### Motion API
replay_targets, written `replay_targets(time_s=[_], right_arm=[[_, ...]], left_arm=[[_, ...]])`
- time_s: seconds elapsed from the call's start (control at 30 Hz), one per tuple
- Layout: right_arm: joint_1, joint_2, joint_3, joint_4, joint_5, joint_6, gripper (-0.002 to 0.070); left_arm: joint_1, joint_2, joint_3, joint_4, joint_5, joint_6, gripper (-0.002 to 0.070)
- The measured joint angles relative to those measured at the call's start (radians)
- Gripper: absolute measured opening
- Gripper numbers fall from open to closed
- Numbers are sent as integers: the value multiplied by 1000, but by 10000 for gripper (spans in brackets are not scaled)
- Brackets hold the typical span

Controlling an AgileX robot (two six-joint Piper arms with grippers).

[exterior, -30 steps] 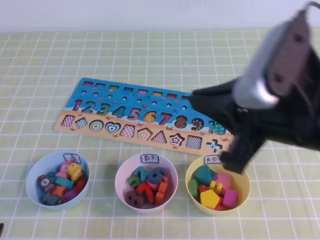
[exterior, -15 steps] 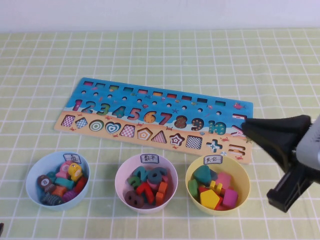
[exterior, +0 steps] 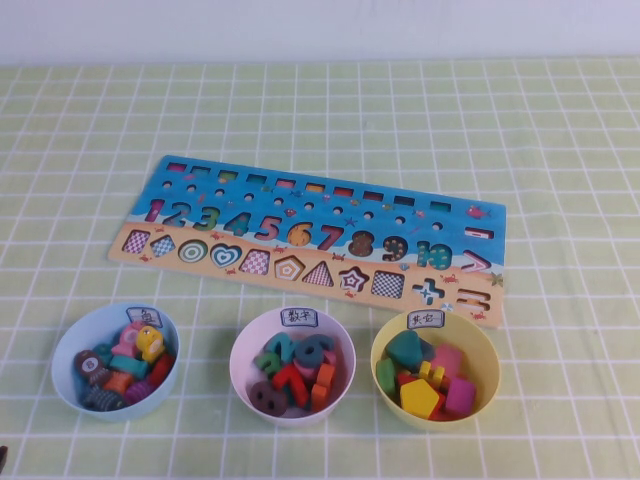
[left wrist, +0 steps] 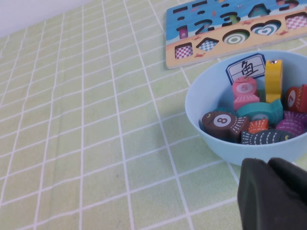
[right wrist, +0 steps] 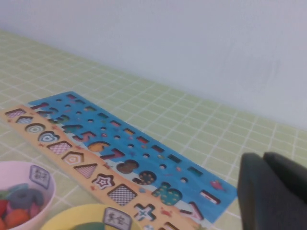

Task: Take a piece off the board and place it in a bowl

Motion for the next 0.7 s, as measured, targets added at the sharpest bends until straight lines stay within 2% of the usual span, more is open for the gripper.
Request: replay_targets(time_s=[0.23, 0.47, 0.7], right_arm=[[-275, -239, 109, 69, 139, 0, -16], [-498, -466, 222, 98, 155, 0, -16], [-649, -559, 272, 159, 177, 2, -16]], left_arm=[[0, 0, 0, 0, 0, 0, -5], [0, 0, 0, 0, 0, 0, -5], [0, 0, 0, 0, 0, 0, -5]])
